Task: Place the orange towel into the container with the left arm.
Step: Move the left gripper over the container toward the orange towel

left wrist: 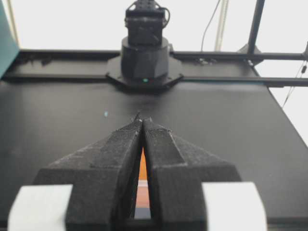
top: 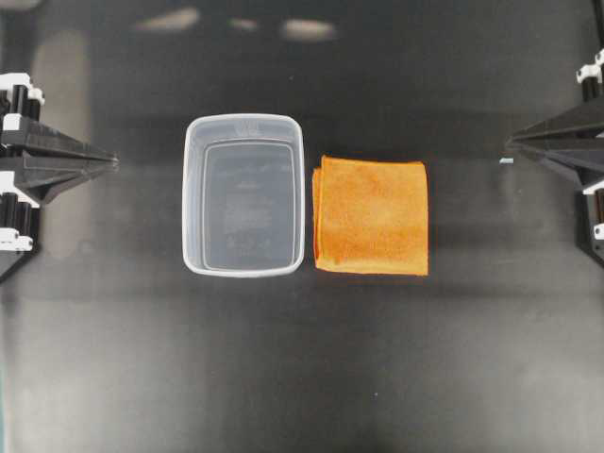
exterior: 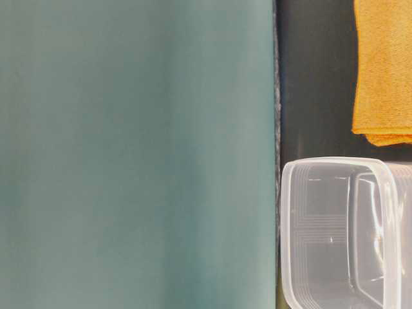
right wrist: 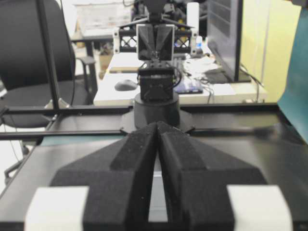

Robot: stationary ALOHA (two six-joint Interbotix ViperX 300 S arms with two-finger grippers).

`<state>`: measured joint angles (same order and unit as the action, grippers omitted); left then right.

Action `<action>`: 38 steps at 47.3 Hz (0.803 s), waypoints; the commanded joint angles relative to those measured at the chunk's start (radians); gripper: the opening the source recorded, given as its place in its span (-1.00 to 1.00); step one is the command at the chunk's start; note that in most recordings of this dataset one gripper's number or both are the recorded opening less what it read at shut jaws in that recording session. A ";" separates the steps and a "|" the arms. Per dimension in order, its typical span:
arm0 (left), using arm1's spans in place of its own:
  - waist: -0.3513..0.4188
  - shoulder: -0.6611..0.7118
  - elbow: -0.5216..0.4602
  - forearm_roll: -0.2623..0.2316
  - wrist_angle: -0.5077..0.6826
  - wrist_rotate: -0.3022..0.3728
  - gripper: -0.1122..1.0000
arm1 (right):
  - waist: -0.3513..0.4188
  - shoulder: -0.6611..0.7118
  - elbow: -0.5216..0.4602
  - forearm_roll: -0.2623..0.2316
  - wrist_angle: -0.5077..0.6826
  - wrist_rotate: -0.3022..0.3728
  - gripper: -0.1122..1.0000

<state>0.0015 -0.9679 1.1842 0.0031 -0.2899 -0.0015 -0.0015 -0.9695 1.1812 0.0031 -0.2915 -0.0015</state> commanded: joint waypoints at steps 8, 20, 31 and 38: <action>-0.003 0.106 -0.189 0.040 0.179 -0.043 -0.80 | -0.002 -0.025 -0.021 0.048 0.095 0.067 -0.79; 0.002 0.345 -0.407 0.040 0.374 -0.043 -0.80 | 0.002 -0.072 -0.029 0.046 0.314 0.109 -0.79; -0.006 0.597 -0.617 0.041 0.551 -0.043 -0.80 | -0.003 -0.149 -0.006 0.046 0.405 0.110 -0.79; -0.009 0.706 -0.729 0.041 0.637 -0.041 -0.80 | -0.005 -0.187 0.018 0.046 0.437 0.110 -0.74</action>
<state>-0.0046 -0.2961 0.5292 0.0399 0.3099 -0.0445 -0.0031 -1.1520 1.2026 0.0460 0.1381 0.1104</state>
